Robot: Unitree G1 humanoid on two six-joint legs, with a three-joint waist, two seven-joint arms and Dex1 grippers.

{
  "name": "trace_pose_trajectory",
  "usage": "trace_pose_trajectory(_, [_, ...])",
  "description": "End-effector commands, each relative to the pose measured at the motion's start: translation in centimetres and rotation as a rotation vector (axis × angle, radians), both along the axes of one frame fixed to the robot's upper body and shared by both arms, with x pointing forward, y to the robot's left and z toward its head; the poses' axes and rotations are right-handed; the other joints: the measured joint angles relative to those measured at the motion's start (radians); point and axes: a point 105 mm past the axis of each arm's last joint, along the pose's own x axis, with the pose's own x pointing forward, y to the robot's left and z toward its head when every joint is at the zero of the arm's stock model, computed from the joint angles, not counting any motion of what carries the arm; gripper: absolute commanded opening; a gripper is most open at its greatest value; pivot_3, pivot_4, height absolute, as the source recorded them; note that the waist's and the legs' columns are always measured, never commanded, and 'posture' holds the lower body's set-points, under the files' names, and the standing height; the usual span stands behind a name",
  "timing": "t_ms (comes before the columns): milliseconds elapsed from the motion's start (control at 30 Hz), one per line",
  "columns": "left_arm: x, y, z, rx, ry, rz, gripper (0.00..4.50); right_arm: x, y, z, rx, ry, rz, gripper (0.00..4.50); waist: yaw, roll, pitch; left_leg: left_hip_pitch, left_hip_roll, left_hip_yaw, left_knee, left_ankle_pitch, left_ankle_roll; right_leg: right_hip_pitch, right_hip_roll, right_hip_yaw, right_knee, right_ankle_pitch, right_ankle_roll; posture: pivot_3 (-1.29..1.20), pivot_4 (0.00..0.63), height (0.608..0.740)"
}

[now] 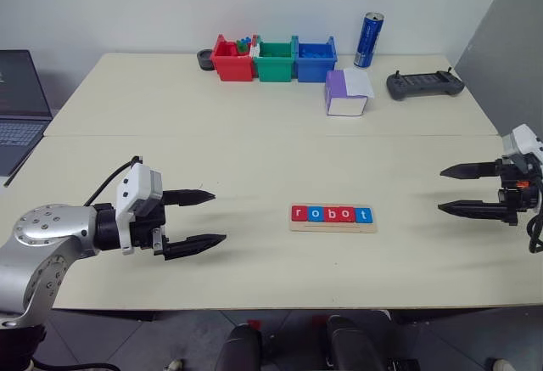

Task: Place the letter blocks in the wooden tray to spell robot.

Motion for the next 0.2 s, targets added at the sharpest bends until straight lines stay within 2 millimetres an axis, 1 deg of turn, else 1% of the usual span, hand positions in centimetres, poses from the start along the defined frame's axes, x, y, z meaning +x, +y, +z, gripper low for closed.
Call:
trace_pose_trajectory(33, [-0.09,-0.20,1.22,0.008,-0.063,-0.014,4.50,-0.22,0.39,1.01,0.006,-0.034,0.037,4.48,0.000,0.000,0.000,0.000,0.000,0.000,0.000,0.000,0.000,0.000,0.000,0.000,0.000,0.000,0.000,0.00,0.150,0.740])
trace_pose_trajectory(200, [-0.14,-0.22,1.22,0.010,-0.059,-0.020,4.50,-0.27,0.50,0.74,0.004,-0.029,0.041,4.48,0.000,0.000,0.000,0.000,0.000,0.000,0.000,0.000,0.000,0.000,0.000,0.000,0.000,0.000,0.000,0.00,0.150,0.740])
